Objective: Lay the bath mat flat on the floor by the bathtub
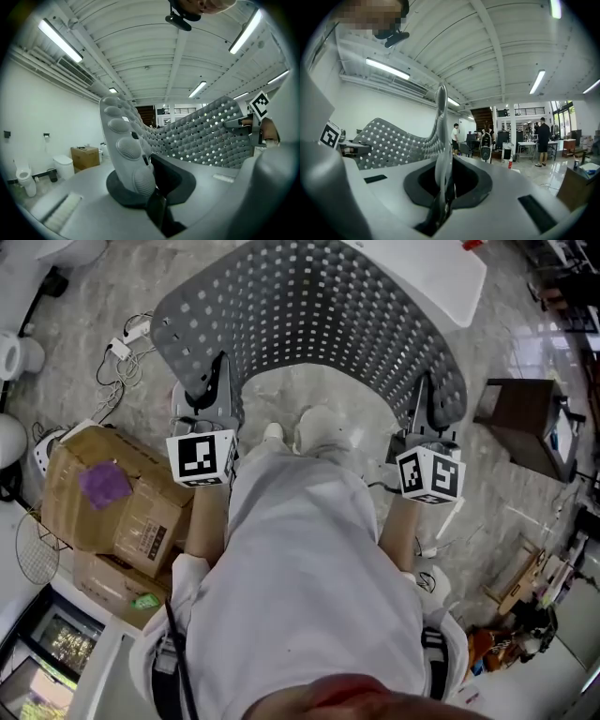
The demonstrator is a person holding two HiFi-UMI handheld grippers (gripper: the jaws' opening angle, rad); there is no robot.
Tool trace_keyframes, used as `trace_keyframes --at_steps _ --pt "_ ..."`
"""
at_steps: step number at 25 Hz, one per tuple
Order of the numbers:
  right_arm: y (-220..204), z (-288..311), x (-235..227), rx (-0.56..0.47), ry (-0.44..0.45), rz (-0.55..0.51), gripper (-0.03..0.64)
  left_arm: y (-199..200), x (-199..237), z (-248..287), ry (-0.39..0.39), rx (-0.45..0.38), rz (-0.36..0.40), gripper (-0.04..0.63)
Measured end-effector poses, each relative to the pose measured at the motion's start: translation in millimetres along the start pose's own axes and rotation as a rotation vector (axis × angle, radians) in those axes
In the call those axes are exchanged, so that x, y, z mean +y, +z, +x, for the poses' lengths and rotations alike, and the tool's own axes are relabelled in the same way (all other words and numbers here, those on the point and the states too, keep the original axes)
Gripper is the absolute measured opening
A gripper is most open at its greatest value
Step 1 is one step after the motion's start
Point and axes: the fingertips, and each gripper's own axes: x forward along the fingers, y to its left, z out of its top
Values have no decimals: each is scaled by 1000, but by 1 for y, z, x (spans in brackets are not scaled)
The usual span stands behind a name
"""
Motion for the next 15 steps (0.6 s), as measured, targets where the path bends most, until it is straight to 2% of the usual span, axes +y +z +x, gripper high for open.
trace_keyframes --at_steps 9,12,15 --pt "-10 14 9 16 55 -10 21 -5 9 3 29 30 25 21" --pt "-5 -7 28 1 73 -33 22 -3 21 -31 50 21 35 21" --pt "23 -51 39 -56 87 -95 21 11 22 -78 78 -45 5 21"
